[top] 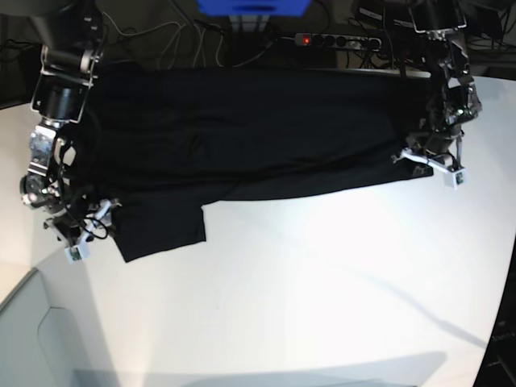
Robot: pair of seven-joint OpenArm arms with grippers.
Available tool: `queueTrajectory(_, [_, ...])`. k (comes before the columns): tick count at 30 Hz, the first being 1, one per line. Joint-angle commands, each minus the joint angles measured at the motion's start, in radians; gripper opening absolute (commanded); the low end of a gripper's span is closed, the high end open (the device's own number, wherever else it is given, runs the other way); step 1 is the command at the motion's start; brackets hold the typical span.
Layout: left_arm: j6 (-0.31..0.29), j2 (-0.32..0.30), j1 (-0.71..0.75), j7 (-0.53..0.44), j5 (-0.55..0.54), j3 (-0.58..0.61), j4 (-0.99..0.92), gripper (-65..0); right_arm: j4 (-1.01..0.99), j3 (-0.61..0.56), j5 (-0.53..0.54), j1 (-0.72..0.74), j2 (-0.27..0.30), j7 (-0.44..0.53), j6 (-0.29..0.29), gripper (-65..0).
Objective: Fold the T-shirt properly
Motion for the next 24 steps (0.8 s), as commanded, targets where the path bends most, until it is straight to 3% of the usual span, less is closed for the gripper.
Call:
queueTrajectory(1, [-0.005,-0.015,-0.007,-0.016,-0.007,-0.008,0.019,-65.0,-0.019,0.003,0.009,0.039,0.015,0.013,0.011,-26.6])
queueTrajectory(8, [-0.005,-0.015,-0.007,-0.016,-0.007,-0.008,0.019,-65.0,-0.091,0.0,0.009,0.047,0.013,0.02,0.011,-27.2])
queueTrajectory(11, [-0.005,-0.015,-0.008,-0.016,-0.007,-0.008,0.019,-65.0,-0.085,-0.053,0.01,0.03,0.013,0.02,0.014,-29.3])
queueTrajectory(14, [-0.005,-0.015,-0.012,-0.016,-0.007,-0.008,0.019,-65.0,-0.083,-0.109,0.01,0.03,0.018,0.02,0.015,-43.4])
queueTrajectory(16, [-0.005,-0.015,-0.012,-0.016,-0.007,-0.008,0.019,-65.0,-0.083,-0.119,0.01,0.03,0.018,0.017,0.015,-60.2])
queueTrajectory(17, [-0.005,-0.015,-0.012,-0.016,-0.007,-0.008,0.019,-65.0,-0.083,-0.116,0.01,0.03,0.018,0.014,0.015,-65.0])
queueTrajectory(20, [-0.005,-0.015,-0.012,-0.016,-0.007,-0.008,0.019,-65.0,-0.066,-0.115,0.01,0.03,0.018,0.013,0.015,-63.9])
queueTrajectory(24, [-0.005,-0.016,-0.01,-0.016,-0.007,-0.008,0.019,-65.0,0.124,-0.113,0.01,-0.03,0.035,0.013,0.015,-64.9])
